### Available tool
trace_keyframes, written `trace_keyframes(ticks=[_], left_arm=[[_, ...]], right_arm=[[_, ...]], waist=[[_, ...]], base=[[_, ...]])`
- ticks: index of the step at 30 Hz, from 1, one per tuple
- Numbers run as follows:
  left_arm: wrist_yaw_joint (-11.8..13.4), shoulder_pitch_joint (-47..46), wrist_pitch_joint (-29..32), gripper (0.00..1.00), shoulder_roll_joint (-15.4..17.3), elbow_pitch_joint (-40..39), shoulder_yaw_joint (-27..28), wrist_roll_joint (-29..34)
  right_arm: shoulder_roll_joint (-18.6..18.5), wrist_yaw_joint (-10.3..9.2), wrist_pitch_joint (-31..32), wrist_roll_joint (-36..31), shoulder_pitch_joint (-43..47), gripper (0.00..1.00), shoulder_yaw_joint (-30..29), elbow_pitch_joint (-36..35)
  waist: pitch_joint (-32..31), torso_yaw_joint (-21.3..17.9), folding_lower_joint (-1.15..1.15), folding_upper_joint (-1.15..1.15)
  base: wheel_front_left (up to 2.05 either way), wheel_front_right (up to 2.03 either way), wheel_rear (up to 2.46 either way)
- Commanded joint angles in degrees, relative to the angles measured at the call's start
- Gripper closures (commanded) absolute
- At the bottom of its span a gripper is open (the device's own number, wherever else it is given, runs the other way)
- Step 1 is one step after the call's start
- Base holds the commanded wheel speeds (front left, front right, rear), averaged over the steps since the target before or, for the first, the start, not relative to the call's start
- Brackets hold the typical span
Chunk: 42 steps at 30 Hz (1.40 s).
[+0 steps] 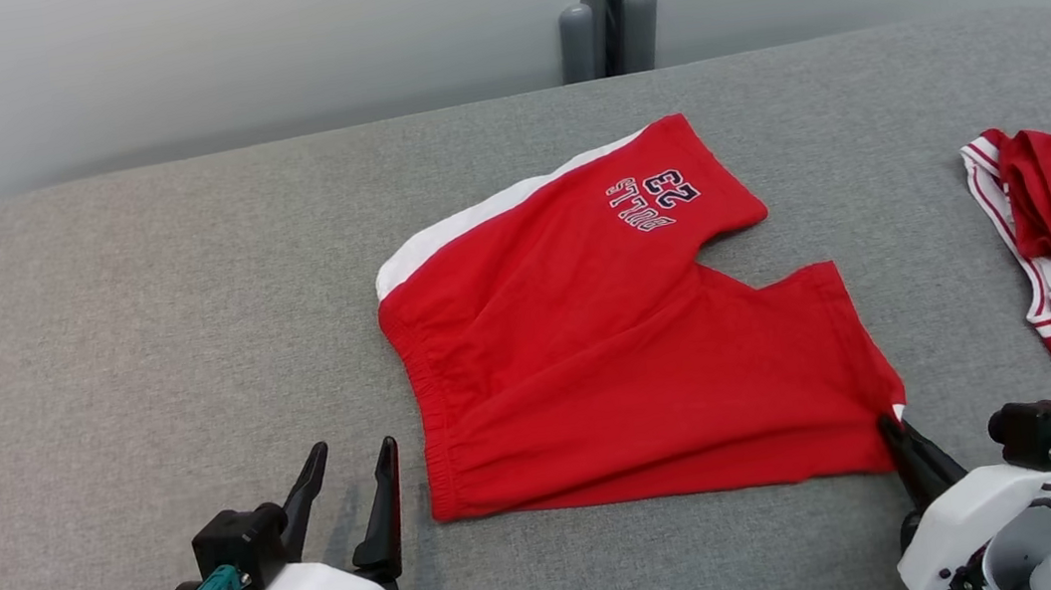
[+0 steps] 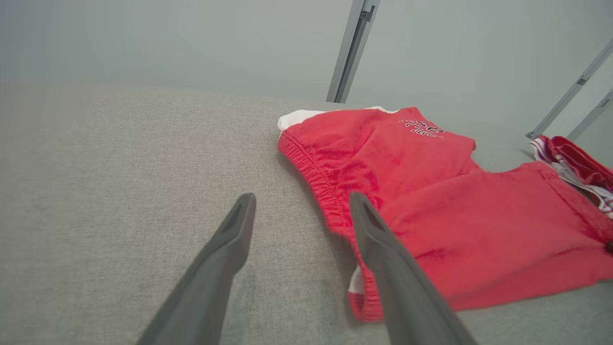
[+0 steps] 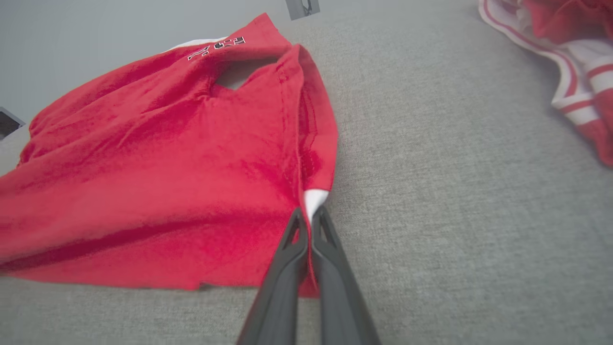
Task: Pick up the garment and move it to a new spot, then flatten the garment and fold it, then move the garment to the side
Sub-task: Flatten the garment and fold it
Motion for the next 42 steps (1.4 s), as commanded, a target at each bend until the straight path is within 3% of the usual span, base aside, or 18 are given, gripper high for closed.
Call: trace_keyframes(ticks=[1,10,17,18,19,29,42], left_arm=[[-0.35,-0.03,-0.22,0.00,-0.13,0.12,0.38,0.39],[-0.92,-0.18,-0.22,0.00,-1.05,0.73,1.12,1.15],[-1.78,0.14,-0.22,0.00,-1.75,1.43,1.44,1.83],[-1.81,0.17,-0.22,0.00,-1.80,1.55,1.51,1.97],[-1.89,0.16,-0.22,0.00,-1.84,1.62,1.58,2.12],[-2.75,-0.19,-0.22,0.00,-2.11,1.93,2.14,3.31],[-3.35,-0.19,-0.22,0.00,-2.53,2.58,2.76,2.71]], right_arm=[[-1.19,0.00,2.99,2.00,1.37,1.00,0.51,-1.96],[-5.87,-0.01,16.48,7.98,7.10,1.00,1.10,-12.81],[-5.92,0.00,20.87,6.76,10.65,1.00,-1.28,-18.61],[-5.86,0.00,19.91,5.77,10.76,0.79,-2.25,-19.24],[-5.44,-0.01,19.08,5.05,10.73,0.00,-3.11,-19.59],[-3.20,0.00,10.35,0.35,8.43,0.00,-4.19,-23.85],[-2.96,0.00,4.48,-3.07,7.05,0.00,-3.42,-20.80]], waist=[[-0.31,-1.19,0.00,0.00],[-0.72,-2.50,0.00,0.00],[-0.90,-2.26,0.00,0.00],[-0.89,-2.21,0.00,0.00],[-0.88,-2.14,0.00,0.00],[-0.65,-1.15,0.00,0.00],[0.59,-1.27,0.00,0.00]], base=[[0.00,0.00,0.00],[0.00,0.00,0.00],[0.00,0.00,0.00],[0.00,0.00,0.00],[0.00,0.00,0.00],[0.00,0.00,0.00],[0.00,0.00,0.00]])
